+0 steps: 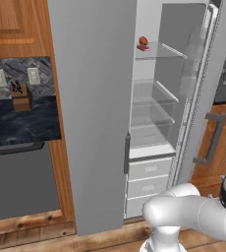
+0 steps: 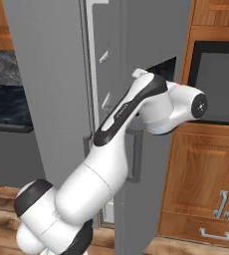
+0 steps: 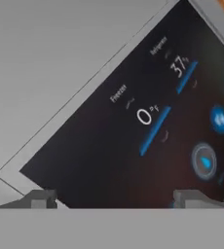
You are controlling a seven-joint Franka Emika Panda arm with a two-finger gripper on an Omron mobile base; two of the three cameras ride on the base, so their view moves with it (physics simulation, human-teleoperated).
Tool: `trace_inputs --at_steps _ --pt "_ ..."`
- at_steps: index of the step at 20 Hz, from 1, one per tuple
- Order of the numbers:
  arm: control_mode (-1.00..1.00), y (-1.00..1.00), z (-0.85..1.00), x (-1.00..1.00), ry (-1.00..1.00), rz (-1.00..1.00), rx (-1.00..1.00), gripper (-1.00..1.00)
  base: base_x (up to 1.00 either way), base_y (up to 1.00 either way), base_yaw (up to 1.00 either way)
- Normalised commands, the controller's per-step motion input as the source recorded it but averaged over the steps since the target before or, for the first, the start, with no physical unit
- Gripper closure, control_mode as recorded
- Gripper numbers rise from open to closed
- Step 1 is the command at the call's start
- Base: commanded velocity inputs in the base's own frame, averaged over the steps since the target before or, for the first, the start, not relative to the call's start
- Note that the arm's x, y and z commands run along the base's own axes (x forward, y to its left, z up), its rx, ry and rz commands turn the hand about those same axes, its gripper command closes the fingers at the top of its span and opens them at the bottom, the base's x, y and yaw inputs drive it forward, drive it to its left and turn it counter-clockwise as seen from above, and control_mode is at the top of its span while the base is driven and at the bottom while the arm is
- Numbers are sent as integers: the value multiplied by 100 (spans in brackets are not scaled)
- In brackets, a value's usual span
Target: Pick up the frozen steak from the freezer, place it on any shelf in the fridge, and close the fridge and freezer doors when done.
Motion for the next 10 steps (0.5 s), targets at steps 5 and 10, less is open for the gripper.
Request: trace_inputs --at_steps 5,10 --pt "-100 99 20 84 -12 10 25 -100 0 0 0" --pt "-100 68 21 83 -7 -1 11 -100 0 0 0"
